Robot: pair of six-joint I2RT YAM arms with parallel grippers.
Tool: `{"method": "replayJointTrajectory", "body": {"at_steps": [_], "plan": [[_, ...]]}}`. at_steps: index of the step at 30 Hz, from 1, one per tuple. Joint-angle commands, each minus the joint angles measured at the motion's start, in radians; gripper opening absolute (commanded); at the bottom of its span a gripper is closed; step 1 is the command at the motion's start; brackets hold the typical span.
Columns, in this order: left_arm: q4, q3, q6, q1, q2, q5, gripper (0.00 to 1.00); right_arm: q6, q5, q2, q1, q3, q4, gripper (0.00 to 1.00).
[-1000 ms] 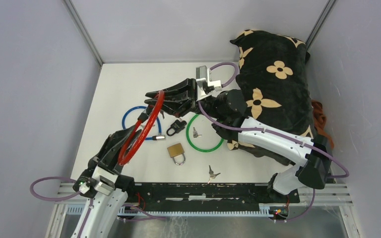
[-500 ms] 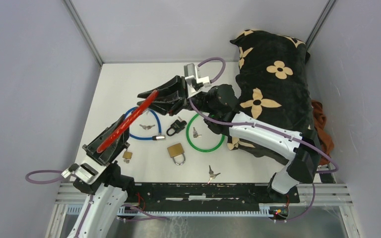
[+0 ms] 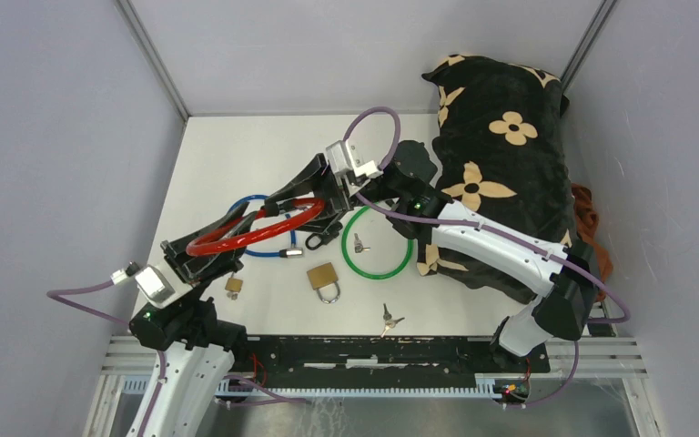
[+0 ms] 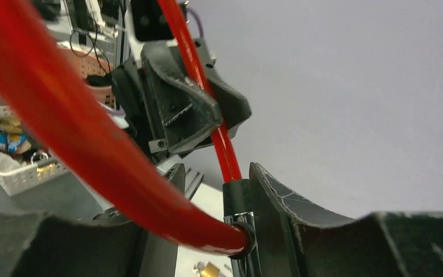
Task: Lock with the key
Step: Lock the lock.
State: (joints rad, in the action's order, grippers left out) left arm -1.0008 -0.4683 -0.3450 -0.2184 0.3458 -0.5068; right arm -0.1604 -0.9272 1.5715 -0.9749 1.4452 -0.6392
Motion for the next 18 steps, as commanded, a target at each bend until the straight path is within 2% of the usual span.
{"method": "replayJointTrajectory", "body": {"at_steps": [1, 7, 18], "plan": [[0.136, -0.058, -0.162, -0.004, 0.006, 0.045, 0.02, 0.204, 0.005, -0.053, -0.005, -0.011, 0.255, 0.51], [0.121, -0.065, -0.202, -0.004, 0.027, 0.073, 0.02, 0.222, 0.071, -0.071, -0.005, -0.080, 0.258, 0.52], [0.188, -0.064, -0.278, -0.004, 0.007, 0.119, 0.02, 0.341, 0.235, -0.132, -0.005, -0.178, 0.308, 0.63]]}}
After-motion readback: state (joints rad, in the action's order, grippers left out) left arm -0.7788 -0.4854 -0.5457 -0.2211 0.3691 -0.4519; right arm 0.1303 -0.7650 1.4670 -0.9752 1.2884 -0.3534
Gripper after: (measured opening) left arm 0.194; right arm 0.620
